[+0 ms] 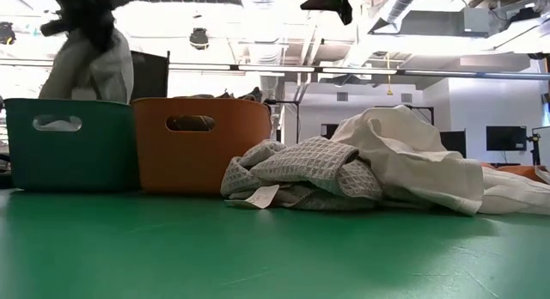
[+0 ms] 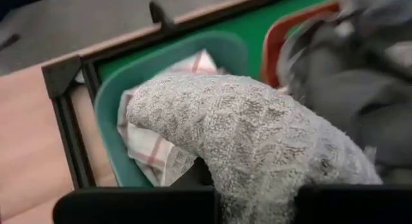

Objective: Sort towels by color in basket
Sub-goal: Put the light gray towel into the blue bin

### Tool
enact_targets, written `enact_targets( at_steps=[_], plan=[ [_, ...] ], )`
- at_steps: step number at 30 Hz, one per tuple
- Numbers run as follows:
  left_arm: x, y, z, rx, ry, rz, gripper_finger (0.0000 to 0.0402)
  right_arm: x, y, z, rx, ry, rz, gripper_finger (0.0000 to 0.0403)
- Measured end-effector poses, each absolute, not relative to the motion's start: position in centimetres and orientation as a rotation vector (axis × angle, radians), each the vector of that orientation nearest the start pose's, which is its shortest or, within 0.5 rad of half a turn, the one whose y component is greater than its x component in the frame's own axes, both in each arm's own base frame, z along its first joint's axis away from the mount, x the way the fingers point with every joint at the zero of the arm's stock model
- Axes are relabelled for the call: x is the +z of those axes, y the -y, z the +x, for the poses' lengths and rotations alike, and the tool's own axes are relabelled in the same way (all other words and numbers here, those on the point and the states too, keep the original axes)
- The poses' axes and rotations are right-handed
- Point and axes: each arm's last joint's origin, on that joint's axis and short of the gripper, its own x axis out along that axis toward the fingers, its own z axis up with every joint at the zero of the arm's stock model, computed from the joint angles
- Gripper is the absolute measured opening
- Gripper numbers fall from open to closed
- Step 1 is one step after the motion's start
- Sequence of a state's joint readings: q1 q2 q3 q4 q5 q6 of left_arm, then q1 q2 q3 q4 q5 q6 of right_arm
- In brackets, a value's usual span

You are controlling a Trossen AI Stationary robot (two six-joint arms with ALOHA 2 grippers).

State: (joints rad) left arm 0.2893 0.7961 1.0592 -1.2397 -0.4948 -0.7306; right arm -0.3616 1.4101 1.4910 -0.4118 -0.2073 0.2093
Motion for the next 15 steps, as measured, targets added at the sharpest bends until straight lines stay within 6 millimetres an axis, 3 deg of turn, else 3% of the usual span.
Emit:
enact_targets(
  at_steps=[8, 15],
  plan=[
    [25.9, -6.8, 14.3, 1.086, -0.839, -0.617, 0.0011, 41.3, 10.1, 29.1, -0.178, -0.302, 0.300, 0.0187],
    [21.4, -9.9, 15.4, 1.283, -0.914, -0.725, 0.0013, 41.1, 10.1, 29.0, -0.179, -0.322, 0.307, 0.0187]
  ],
)
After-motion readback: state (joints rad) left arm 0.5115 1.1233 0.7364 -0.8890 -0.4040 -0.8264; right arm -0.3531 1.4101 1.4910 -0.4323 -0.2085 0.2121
